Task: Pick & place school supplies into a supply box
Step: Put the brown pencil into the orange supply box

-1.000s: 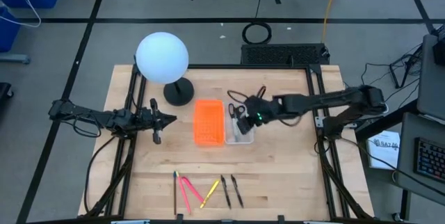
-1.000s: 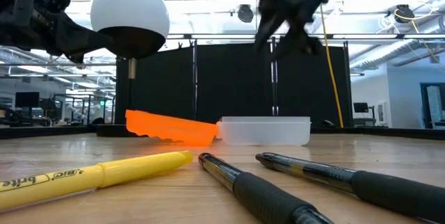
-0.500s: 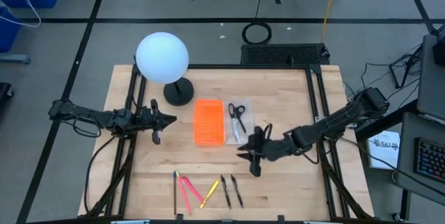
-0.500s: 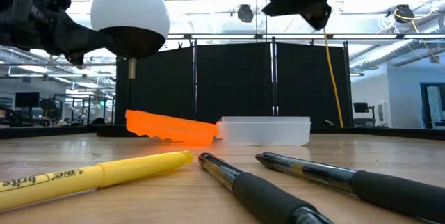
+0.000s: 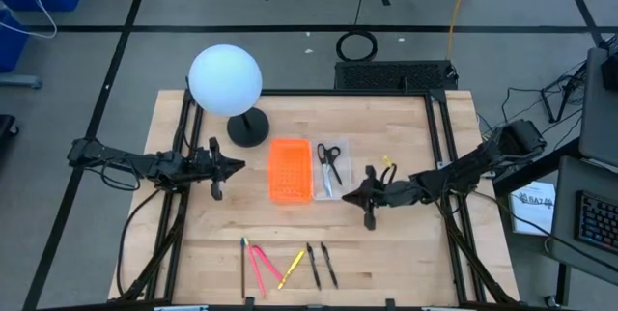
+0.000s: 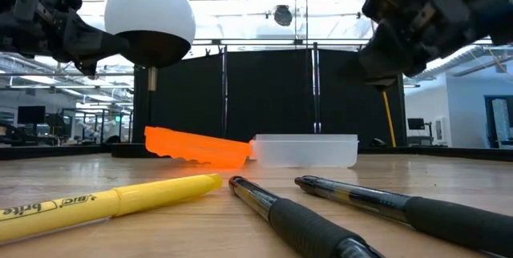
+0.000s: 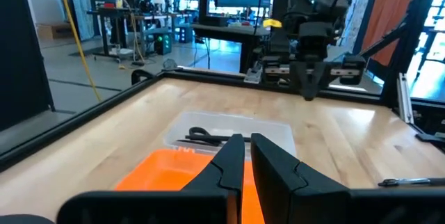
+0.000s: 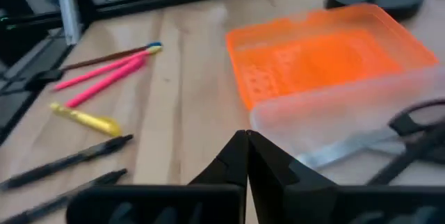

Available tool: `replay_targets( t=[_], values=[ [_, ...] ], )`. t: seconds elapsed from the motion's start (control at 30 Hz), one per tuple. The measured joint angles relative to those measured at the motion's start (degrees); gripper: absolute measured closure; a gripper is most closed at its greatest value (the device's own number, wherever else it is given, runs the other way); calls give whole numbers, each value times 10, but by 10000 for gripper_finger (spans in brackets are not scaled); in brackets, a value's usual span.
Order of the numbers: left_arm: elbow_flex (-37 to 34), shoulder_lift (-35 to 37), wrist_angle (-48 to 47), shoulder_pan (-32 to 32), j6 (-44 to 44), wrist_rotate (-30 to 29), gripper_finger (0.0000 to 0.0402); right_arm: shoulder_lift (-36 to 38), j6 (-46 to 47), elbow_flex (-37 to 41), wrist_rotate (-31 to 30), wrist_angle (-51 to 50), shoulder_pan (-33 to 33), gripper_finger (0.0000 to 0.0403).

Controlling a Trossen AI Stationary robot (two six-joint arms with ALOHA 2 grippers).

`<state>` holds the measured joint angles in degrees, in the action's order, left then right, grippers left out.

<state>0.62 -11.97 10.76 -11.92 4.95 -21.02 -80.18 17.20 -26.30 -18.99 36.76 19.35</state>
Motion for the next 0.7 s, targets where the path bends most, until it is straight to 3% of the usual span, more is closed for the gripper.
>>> replay_targets(
  t=[0.13,0.33,0.53,0.6,0.7],
  values=[
    [0,0,3,0,-7,0,364,1,-79,24,82,59,-11,402],
    [0,0,18,0,63,0,364,1,-161,63,209,149,-11,402],
    [12,0,23,-6,74,-1,365,1,-190,130,187,261,-19,402],
    [48,-3,3,-20,75,-2,371,1,-199,156,177,300,-29,402],
    [131,-29,-63,-54,76,-55,393,11,-202,192,176,343,-49,402]
  ],
)
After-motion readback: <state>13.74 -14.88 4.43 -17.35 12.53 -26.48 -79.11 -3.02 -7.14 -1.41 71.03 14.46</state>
